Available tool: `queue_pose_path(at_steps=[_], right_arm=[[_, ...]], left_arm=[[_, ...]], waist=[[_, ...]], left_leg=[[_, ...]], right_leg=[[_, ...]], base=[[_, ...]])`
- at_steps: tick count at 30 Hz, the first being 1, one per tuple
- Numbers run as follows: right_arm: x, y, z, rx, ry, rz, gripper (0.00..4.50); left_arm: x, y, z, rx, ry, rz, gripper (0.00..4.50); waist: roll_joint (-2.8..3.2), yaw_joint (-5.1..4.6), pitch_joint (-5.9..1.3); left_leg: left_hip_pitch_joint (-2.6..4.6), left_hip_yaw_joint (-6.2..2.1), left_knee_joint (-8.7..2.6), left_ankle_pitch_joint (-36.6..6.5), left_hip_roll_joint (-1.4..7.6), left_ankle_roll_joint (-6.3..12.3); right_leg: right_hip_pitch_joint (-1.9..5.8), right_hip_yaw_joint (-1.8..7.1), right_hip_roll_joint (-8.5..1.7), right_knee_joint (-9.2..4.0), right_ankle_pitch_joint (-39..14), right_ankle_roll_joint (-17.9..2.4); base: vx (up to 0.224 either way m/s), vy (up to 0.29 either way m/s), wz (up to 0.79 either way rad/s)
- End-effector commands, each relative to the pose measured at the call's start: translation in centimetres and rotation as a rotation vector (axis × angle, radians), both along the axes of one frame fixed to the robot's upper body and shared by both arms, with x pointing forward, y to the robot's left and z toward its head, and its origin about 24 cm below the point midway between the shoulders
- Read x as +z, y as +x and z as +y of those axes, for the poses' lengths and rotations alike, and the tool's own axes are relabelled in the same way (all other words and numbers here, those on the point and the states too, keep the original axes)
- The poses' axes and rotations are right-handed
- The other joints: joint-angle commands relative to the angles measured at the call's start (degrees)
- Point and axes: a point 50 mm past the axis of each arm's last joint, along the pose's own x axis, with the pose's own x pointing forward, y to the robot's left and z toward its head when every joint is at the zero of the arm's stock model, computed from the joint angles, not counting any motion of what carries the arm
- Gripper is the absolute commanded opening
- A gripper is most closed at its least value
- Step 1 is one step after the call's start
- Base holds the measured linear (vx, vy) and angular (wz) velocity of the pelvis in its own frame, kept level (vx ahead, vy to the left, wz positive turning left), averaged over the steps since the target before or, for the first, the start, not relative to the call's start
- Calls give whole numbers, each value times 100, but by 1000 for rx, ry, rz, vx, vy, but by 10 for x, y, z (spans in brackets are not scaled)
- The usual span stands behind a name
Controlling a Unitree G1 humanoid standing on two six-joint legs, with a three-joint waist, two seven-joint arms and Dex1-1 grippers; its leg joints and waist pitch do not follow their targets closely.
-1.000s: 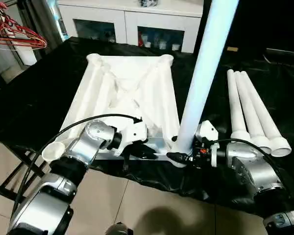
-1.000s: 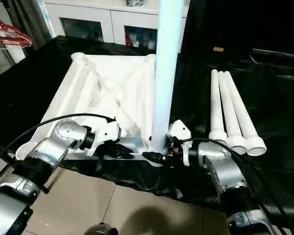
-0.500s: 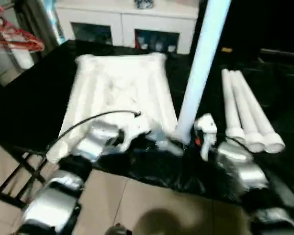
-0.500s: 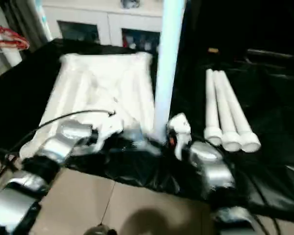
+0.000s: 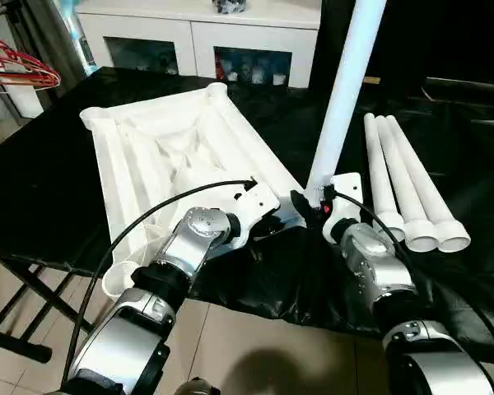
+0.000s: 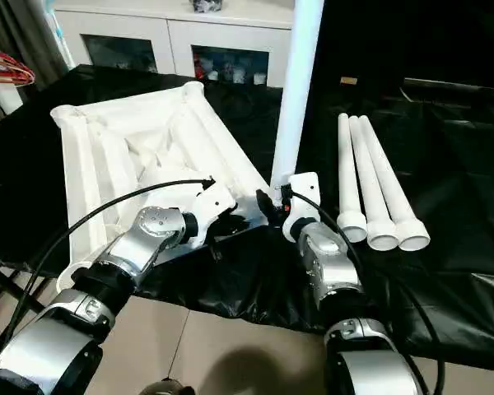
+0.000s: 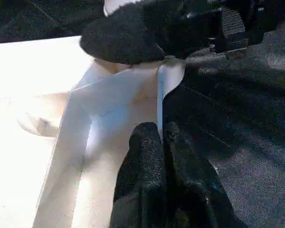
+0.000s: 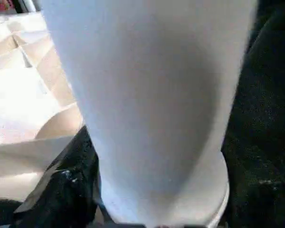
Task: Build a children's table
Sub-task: Rotate leg to tighten
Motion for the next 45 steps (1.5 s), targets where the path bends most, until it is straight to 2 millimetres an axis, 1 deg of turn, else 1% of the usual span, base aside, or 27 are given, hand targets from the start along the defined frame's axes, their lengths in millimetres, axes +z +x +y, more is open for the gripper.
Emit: queue_pose_path(at_steps=[1, 2, 4, 5, 6, 7, 8, 9, 10, 11, 12, 13, 14, 15, 16, 17, 19, 21, 23, 27, 29, 31, 34, 36, 39, 43, 45], right_arm=[[-16, -12, 36, 146, 37, 81, 363], [-15, -11, 35, 157, 26, 69, 372], [-14, -11, 34, 171, 14, 57, 392], [-13, -13, 32, 218, 7, 41, 392], [-13, -13, 32, 218, 7, 41, 392], [-13, -13, 32, 218, 7, 41, 392], [-11, -16, 29, 296, -4, 17, 392], [-9, -19, 25, 358, -10, 4, 392], [-9, -19, 25, 358, -10, 4, 392], [-8, -23, 22, 413, -16, -4, 392], [-8, -23, 22, 413, -16, -4, 392], [-8, -25, 20, 455, -20, -8, 392], [-7, -26, 19, 473, -22, -11, 392], [-6, -30, 14, 539, -34, -19, 392], [-4, -34, 11, 595, -45, -22, 392], [-2, -39, 7, 664, -56, -23, 392], [-1, -42, 4, 701, -63, -22, 392], [0, -47, 1, 761, -79, -16, 392], [0, -50, -2, 805, -96, -11, 392], [1, -59, -7, 909, -135, 7, 392], [3, -62, -9, 947, -138, 19, 361], [5, -65, -10, 987, -134, 36, 359], [6, -69, -10, 1024, -134, 53, 323], [6, -70, -10, 1035, -133, 59, 318], [6, -72, -9, 1041, -122, 64, 288], [4, -73, -6, 1016, -93, 68, 278], [3, -70, -3, 955, -64, 63, 276]], left_arm=[[11, -4, -20, -75, -51, -52, 0], [10, -5, -17, -89, -45, -48, 0], [9, -7, -15, -105, -41, -48, 0], [7, -8, -11, -132, -34, -39, 0], [7, -8, -11, -132, -34, -39, 0], [7, -8, -11, -132, -34, -39, 0], [6, -11, -5, -173, -27, -23, 0], [5, -13, -1, -210, -24, -14, 0], [5, -13, -1, -210, -24, -14, 0], [4, -15, 2, -240, -19, -2, 0], [4, -15, 2, -240, -19, -2, 0], [3, -16, 5, -263, -13, 7, 0], [3, -17, 6, -274, -10, 10, 0], [2, -19, 10, -311, 0, 23, 0], [2, -20, 14, -338, 9, 35, 0], [2, -22, 19, -368, 17, 47, 0], [2, -22, 21, -377, 24, 56, 0], [2, -22, 26, -395, 34, 69, 0], [2, -22, 30, -410, 43, 78, 0], [5, -20, 41, -436, 68, 91, 0], [6, -19, 47, -448, 84, 98, 0], [7, -19, 54, -465, 98, 109, 0], [7, -19, 59, -480, 111, 121, 0], [7, -19, 61, -486, 116, 129, 0], [7, -19, 62, -486, 112, 133, 0], [7, -18, 60, -452, 83, 129, 0], [6, -15, 56, -398, 58, 120, 0]], waist=[[-21, -4, -330], [-9, -13, -327], [-12, -18, -329], [19, -19, -334], [-6, -34, -332], [-6, -39, -336], [-2, -40, -341], [-2, -25, -346], [-5, -14, -346], [-6, 1, -365], [-6, 1, -365], [4, -2, -362], [-1, 12, -356], [2, 36, -349], [-11, 33, -344], [-6, 59, -341], [-4, 85, -338], [1, 127, -330], [-6, 158, -332], [-15, 169, -339], [-16, 181, -341], [-22, 196, -339], [-11, 210, -341], [-17, 229, -345], [-13, 252, -353], [-18, 278, -358], [-22, 279, -350]], left_leg=[[93, -220, -456, -1102, 463, 274], [98, -222, -464, -1186, 470, 253], [98, -221, -467, -1190, 468, 240], [98, -225, -465, -1171, 471, 236], [73, -224, -465, -1120, 465, 265], [70, -224, -462, -1068, 464, 276], [85, -218, -449, -1022, 465, 306], [77, -215, -429, -945, 461, 364], [72, -211, -423, -907, 458, 407], [77, -206, -403, -772, 466, 482], [77, -206, -403, -772, 466, 482], [79, -200, -401, -755, 477, 527], [78, -196, -399, -787, 476, 544], [75, -201, -401, -841, 479, 544], [72, -191, -404, -889, 479, 547], [84, -190, -402, -952, 478, 547], [94, -193, -415, -1009, 498, 537], [112, -198, -430, -1110, 514, 446], [107, -203, -434, -1089, 512, 409], [93, -203, -420, -995, 497, 461], [103, -198, -416, -1008, 502, 471], [95, -202, -415, -971, 494, 490], [105, -207, -420, -1020, 510, 460], [106, -204, -417, -1000, 507, 436], [114, -206, -412, -949, 515, 424], [105, -203, -399, -894, 504, 430], [106, -204, -407, -947, 504, 412]], right_leg=[[223, 345, -679, -463, -444, -1278], [222, 349, -686, -474, -559, -1269], [224, 350, -679, -474, -577, -1261], [222, 350, -685, -466, -536, -1266], [245, 346, -677, -459, -427, -1263], [248, 346, -677, -447, -354, -1270], [240, 345, -674, -442, -250, -1296], [251, 340, -673, -429, -127, -1316], [256, 337, -668, -432, -58, -1308], [254, 326, -649, -386, 210, -1342], [254, 326, -649, -386, 210, -1342], [237, 324, -648, -378, 272, -1383], [243, 320, -653, -389, 209, -1396], [246, 319, -659, -402, 101, -1385], [247, 321, -654, -412, 34, -1372], [243, 319, -646, -427, -110, -1345], [228, 327, -648, -436, -248, -1314], [207, 339, -662, -456, -481, -1315], [215, 341, -662, -452, -470, -1297], [220, 333, -658, -435, -326, -1293], [211, 337, -661, -441, -369, -1287], [219, 337, -665, -446, -416, -1264], [207, 334, -665, -444, -471, -1280], [207, 338, -669, -441, -464, -1282], [201, 334, -662, -422, -350, -1308], [209, 332, -668, -411, -268, -1310], [205, 331, -671, -428, -389, -1300]], base=[[0, 0, 0], [0, 0, 0], [0, 0, 0], [0, 0, 0], [0, 0, 0], [0, 0, 0], [0, 0, 0], [0, 0, 0], [0, 0, 0], [0, 0, 0], [0, 0, 0], [0, 0, 0], [0, 0, 0], [0, 0, 0], [0, 0, 0], [0, 0, 0], [0, 0, 0], [0, 0, 0], [0, 0, 0], [0, 0, 0], [0, 0, 0], [0, 0, 0], [0, 0, 0], [0, 0, 0], [0, 0, 0], [0, 0, 0], [0, 0, 0]])
